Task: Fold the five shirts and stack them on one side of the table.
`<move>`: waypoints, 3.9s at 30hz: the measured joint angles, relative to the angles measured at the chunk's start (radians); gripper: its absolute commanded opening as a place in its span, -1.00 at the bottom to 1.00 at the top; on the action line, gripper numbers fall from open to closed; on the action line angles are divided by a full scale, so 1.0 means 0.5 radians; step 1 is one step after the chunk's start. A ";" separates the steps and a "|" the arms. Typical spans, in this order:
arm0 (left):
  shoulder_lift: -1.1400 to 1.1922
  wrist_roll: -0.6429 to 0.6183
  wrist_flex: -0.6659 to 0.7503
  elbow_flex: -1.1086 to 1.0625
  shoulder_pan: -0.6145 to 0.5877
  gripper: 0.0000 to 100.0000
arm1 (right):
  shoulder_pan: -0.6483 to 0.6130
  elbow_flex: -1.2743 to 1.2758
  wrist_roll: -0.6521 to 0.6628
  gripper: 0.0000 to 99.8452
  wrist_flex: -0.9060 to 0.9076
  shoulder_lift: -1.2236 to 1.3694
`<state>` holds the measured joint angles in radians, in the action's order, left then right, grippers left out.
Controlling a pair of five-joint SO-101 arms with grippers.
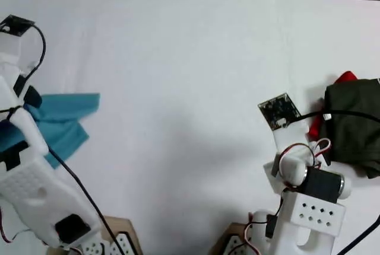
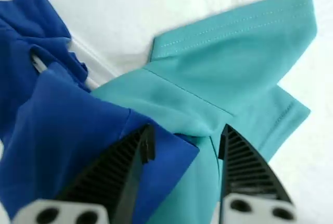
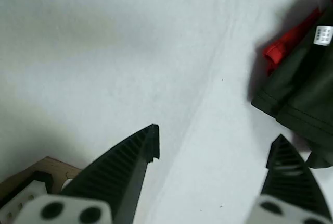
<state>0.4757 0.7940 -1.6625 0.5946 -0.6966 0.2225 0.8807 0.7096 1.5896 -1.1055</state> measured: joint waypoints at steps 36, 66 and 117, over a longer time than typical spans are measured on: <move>0.000 0.163 -0.086 0.301 -0.245 -0.95 | 0.000 0.000 0.000 -0.33 0.000 0.000; 0.236 0.350 0.141 0.445 -0.325 -0.66 | 0.000 0.000 0.000 -0.33 0.000 0.000; 0.430 0.411 0.031 0.697 -0.681 -0.63 | 0.000 0.000 0.000 -0.33 0.000 0.000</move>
<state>0.6905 0.9996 -1.6471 0.9429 -1.0372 0.2225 0.8807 0.7096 1.5896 -1.1055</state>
